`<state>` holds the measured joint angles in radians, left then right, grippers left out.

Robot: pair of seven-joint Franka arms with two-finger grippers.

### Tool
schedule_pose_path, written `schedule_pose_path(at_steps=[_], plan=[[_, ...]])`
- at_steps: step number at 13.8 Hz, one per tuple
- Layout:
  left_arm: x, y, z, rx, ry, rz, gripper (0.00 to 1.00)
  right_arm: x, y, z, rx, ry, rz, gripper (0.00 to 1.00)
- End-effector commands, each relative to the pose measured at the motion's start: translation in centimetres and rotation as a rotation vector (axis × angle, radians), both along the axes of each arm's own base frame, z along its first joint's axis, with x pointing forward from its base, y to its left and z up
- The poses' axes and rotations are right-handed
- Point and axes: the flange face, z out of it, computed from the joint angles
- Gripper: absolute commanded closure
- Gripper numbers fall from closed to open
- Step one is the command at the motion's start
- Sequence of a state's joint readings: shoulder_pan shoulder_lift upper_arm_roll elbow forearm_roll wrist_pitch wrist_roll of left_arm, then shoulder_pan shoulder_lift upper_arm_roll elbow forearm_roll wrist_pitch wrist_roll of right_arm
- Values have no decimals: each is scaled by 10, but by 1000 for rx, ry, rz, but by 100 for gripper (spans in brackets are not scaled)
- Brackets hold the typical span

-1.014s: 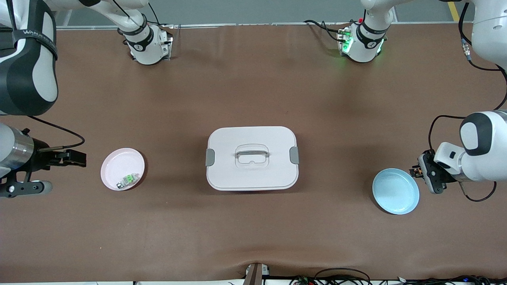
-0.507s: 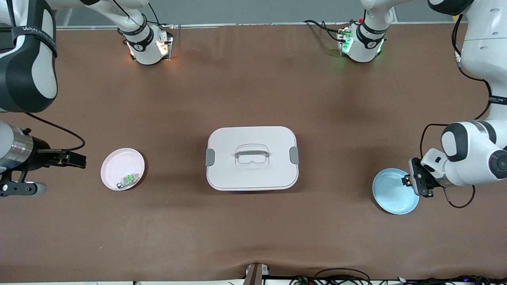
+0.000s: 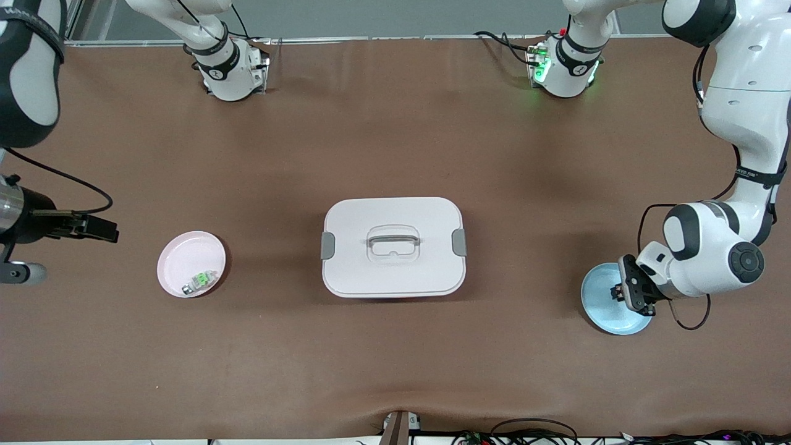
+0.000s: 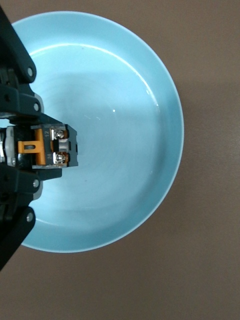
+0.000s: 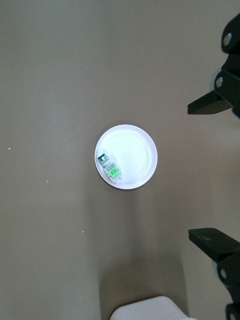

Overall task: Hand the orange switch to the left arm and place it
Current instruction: 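Lower the switch onto the blue plate and open the left gripper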

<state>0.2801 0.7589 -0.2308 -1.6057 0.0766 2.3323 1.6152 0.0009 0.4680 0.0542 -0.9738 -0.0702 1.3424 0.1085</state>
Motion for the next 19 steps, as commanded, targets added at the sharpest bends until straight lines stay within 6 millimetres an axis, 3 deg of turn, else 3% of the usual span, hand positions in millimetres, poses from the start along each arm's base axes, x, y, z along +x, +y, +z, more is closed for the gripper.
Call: schedule_pose_path(at_steps=[1,2,3,4,5,9,11,15,19], plan=[[1,-9,4,3,-14,-33,100,-27,-6,12,23,15,-25,0],[1,-9,3,1,-13,-32,100,-33,-9,10,23,15,-28,0],[1,-13,4,-1,-14,-41,92,-39,-9,8,22,7,-30,0],[2,-18,4,1,-15,-50,55,-46,-9,7,21,-8,-29,0],[3,-23,6,-4,-18,-45,1,-52,-7,5,23,-26,-26,0],[11,-30,25,-2,-51,-45,0,-68,-7,8,34,-41,-30,0],[14,-27,51,-17,-50,35,0,-71,-22,16,41,-55,-59,0],[9,-28,115,-6,-1,312,0,-83,-26,40,50,-95,-69,0],[-4,-36,180,17,41,633,0,-88,-34,37,94,-82,-112,0]])
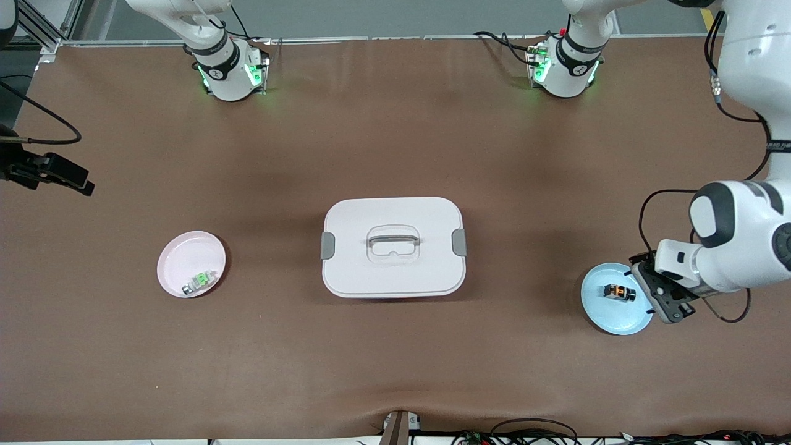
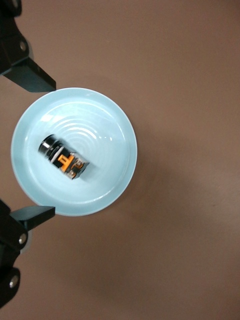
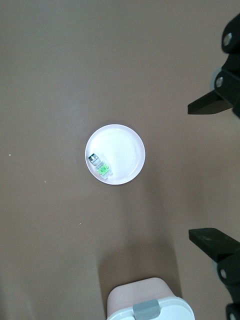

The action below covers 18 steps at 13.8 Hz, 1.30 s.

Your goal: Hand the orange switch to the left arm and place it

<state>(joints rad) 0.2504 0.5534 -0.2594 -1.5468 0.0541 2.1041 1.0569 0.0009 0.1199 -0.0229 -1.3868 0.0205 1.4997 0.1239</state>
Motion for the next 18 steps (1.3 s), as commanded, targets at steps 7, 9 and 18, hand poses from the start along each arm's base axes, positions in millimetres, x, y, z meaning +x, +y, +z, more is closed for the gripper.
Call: schedule_pose_path(at_steps=[7,9,18], plan=[[-32,-24,132,19,70,613,0,-28,-6,-12,45,3,-38,0],[-41,-31,158,20,49,736,0,-28,-6,-14,45,6,-36,0],[-106,-72,244,100,102,1254,0,-33,-9,-16,35,8,-17,0]])
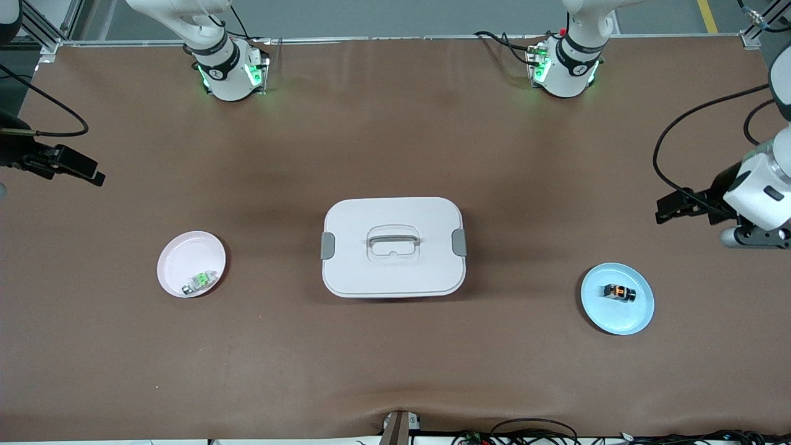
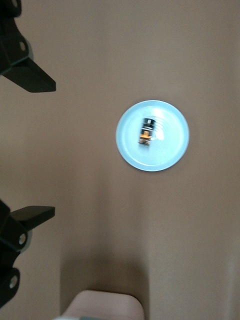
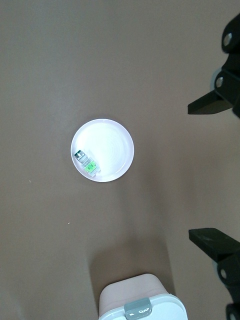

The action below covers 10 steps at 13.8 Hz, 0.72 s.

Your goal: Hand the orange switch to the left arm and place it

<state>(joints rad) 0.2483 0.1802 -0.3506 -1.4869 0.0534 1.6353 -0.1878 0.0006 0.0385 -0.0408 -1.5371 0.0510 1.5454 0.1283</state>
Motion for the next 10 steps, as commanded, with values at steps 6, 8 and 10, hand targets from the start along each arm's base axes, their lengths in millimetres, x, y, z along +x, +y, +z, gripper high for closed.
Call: schedule_pose_path(at_steps=[6,8,10], plan=[[-40,-15,45,53,6,134,0,-18,-4,12,-42,-44,98,0],[-44,-6,42,57,36,106,0,-20,-5,14,-43,-45,97,0],[-52,-1,51,51,36,72,0,-21,-8,15,-46,-46,92,0]])
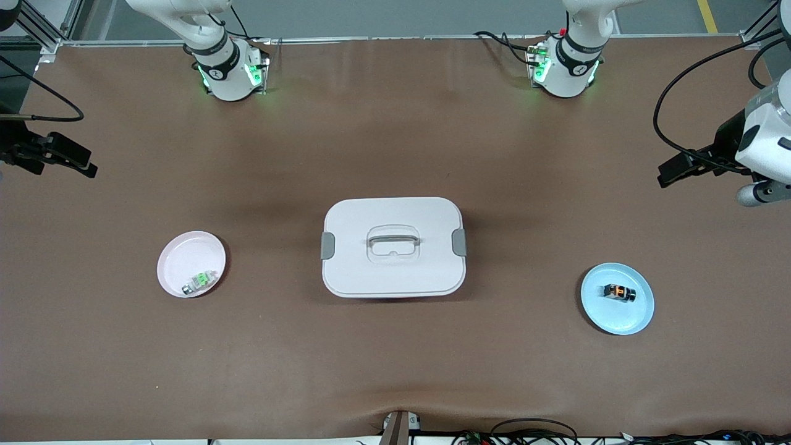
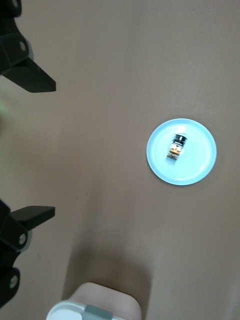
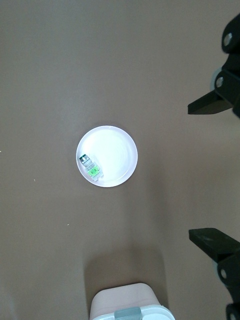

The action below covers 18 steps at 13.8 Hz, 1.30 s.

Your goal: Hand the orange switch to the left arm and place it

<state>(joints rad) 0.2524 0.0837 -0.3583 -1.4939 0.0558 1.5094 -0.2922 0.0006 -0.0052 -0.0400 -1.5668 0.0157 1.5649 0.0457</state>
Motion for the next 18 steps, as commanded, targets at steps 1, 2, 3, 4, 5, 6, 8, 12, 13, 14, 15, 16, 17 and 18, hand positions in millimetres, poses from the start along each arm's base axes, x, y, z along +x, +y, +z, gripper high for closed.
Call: schedule_pose_path(at_steps=[1,2,3,4,5,6,8,12,13,14,15,16,17,18], plan=[[-18,2,11,4,3,-51,0,-9,-4,3,-14,-12,11,0],[-27,-1,13,5,4,-65,0,-9,-4,3,-18,-11,13,0],[-35,-4,14,9,5,-94,0,-9,-3,3,-24,-11,16,0],[-44,-6,20,13,-8,-113,0,-9,-3,4,-29,-12,17,0],[-52,-6,23,15,-25,-116,0,-9,-3,4,-29,-12,17,0],[-61,-7,25,17,-55,-120,0,-9,-3,4,-29,-12,17,0],[-76,-15,25,13,-90,-142,0,-9,-2,5,-28,-16,17,0],[-90,-1,24,10,-128,-260,0,-9,-3,4,-23,-14,13,0],[-95,-1,24,11,-135,-263,0,-9,-3,4,-19,-16,11,0],[-97,-2,26,11,-129,-248,0,-9,-3,4,-16,-16,8,0],[-98,-5,27,12,-124,-243,0,-9,-2,3,-12,-15,1,0],[-99,-8,28,12,-115,-234,0,-9,-2,4,-12,-16,-1,0],[-99,-9,29,13,-116,-233,0,-9,-2,4,-11,-16,-1,0],[-99,-9,32,13,-122,-236,0,-9,-4,2,-10,-10,-6,0]])
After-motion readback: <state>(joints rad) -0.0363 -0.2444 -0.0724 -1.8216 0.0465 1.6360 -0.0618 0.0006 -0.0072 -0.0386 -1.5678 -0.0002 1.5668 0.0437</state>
